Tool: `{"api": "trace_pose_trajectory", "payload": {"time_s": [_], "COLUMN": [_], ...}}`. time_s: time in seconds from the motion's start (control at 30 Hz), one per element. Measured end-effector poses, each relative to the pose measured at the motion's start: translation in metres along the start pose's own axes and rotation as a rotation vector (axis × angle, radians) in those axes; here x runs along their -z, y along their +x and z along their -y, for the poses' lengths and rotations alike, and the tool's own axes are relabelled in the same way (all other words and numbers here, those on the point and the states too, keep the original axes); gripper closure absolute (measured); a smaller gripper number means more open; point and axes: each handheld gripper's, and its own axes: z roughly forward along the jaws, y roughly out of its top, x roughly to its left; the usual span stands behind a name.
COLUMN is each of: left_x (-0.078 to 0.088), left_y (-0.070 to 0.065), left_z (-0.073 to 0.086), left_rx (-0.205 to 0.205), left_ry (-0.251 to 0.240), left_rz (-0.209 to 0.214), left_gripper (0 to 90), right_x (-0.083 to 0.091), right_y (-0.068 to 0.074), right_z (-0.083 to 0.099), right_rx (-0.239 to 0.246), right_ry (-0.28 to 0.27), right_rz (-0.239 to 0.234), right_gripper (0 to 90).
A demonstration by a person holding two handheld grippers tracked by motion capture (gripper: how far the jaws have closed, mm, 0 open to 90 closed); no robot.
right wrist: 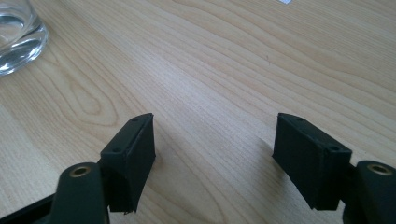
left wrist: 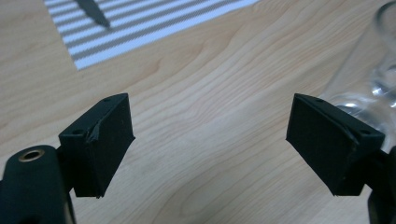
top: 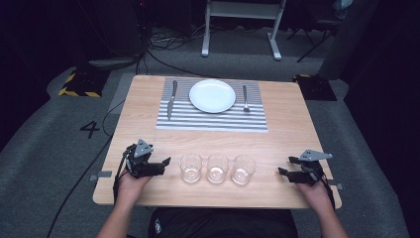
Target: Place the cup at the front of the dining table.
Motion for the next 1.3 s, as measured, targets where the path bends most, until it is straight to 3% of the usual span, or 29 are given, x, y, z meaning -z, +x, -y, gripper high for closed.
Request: {"api": "trace_pose_trajectory", "payload": {"time_s": [0.13,0.2,0.23,0.27,0.43,0.67,0.8,0.97,1.03,1.1,1.17,1.3], "left_x": [0.009,0.012,0.015,0.018,0.029,0.036,0.037,0.038,0.038,0.037,0.036,0.034], "left_y": [-0.006,-0.005,-0.003,-0.003,-0.006,-0.007,-0.009,-0.017,-0.022,-0.032,-0.043,-0.061], "left_z": [-0.008,-0.01,-0.011,-0.013,-0.016,-0.018,-0.017,-0.02,-0.023,-0.027,-0.031,-0.036], "left_rx": [-0.003,0.051,0.102,0.106,0.077,0.071,0.032,-0.009,-0.006,-0.012,-0.037,-0.053], "left_ry": [-0.04,-0.083,-0.118,-0.131,-0.188,-0.245,-0.283,-0.297,-0.29,-0.273,-0.259,-0.238], "left_rz": [0.02,0.086,0.135,0.141,0.085,0.077,0.034,0.048,0.078,0.114,0.112,0.151], "left_gripper": [15.1,15.2,15.2,15.1,15.2,15.0,14.9,14.8,14.5,13.9,13.9,13.6], "right_x": [0.0,0.0,0.0,0.0,0.0,0.0,0.0,0.0,0.0,0.0,0.0,0.0], "right_y": [0.0,0.001,0.001,0.001,0.001,0.001,0.001,0.001,0.001,0.001,0.001,0.001], "right_z": [0.0,0.0,0.0,0.0,0.0,0.0,0.0,0.0,0.0,0.0,0.0,0.0], "right_rx": [0.0,-0.004,0.001,0.002,0.005,0.008,0.005,-0.001,-0.003,0.003,0.002,0.008], "right_ry": [0.001,0.0,0.0,-0.001,-0.001,-0.002,-0.001,-0.001,-0.001,0.0,0.0,-0.003], "right_rz": [0.002,0.002,0.002,0.002,0.006,0.006,0.006,0.007,0.008,0.011,0.011,0.012], "right_gripper": [29.8,29.8,29.8,29.8,29.8,29.8,29.8,29.7,29.8,29.8,29.7,29.8]}}
